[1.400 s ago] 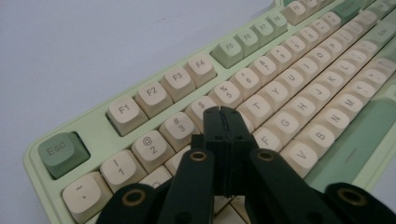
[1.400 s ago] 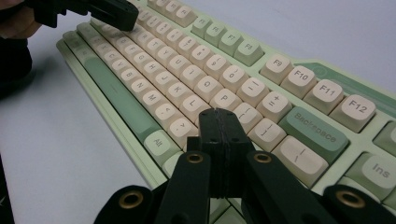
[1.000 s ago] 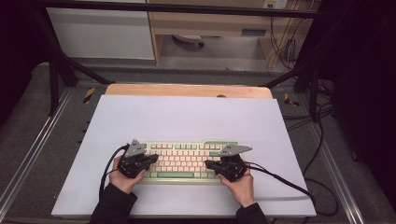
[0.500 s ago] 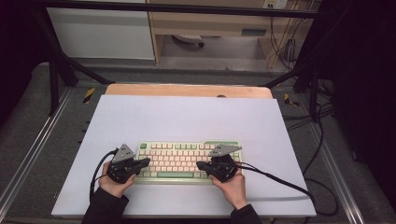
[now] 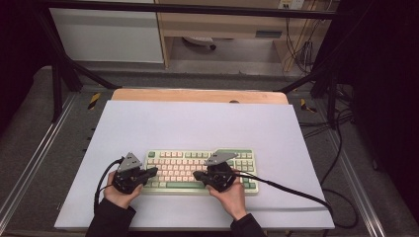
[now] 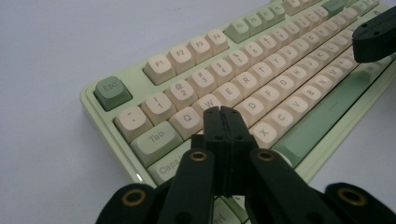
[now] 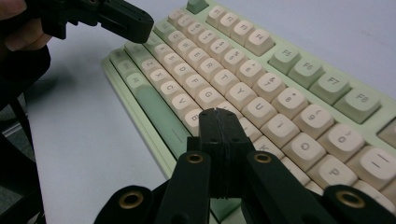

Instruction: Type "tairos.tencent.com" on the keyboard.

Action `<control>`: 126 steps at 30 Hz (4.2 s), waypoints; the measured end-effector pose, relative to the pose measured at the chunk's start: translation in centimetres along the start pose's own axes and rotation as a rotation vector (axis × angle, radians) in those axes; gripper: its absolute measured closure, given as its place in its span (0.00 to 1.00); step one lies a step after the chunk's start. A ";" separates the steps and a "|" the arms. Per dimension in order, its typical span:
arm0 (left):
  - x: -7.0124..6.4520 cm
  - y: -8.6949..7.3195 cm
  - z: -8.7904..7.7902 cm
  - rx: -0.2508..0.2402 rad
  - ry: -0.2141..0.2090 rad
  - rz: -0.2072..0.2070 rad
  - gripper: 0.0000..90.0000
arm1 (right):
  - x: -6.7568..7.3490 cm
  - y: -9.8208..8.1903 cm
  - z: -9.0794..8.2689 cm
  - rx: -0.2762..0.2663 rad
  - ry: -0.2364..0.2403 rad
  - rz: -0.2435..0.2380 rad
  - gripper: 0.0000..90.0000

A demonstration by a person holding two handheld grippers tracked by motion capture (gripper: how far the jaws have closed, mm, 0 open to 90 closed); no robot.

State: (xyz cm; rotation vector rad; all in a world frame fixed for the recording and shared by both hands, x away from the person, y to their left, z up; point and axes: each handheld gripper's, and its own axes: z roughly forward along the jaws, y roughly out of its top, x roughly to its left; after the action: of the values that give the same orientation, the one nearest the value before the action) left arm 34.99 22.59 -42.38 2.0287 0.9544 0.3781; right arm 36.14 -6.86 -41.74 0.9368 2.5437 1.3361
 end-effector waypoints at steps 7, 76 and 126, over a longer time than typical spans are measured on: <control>0.0 0.0 0.1 0.001 -0.001 0.002 1.00 | -0.1 -0.3 1.2 0.017 0.005 0.011 1.00; -2.0 1.1 1.1 0.001 -0.034 0.043 1.00 | -3.4 -2.7 -4.9 -0.018 -0.091 0.056 1.00; -2.7 1.4 1.8 -0.002 -0.054 0.058 1.00 | -3.8 -3.2 -5.2 -0.024 -0.084 0.078 1.00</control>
State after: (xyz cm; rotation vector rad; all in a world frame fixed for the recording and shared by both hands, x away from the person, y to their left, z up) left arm 34.91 19.11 -42.18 2.0579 0.8628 0.3534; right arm 35.78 -14.05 -41.75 1.0741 2.4472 1.3145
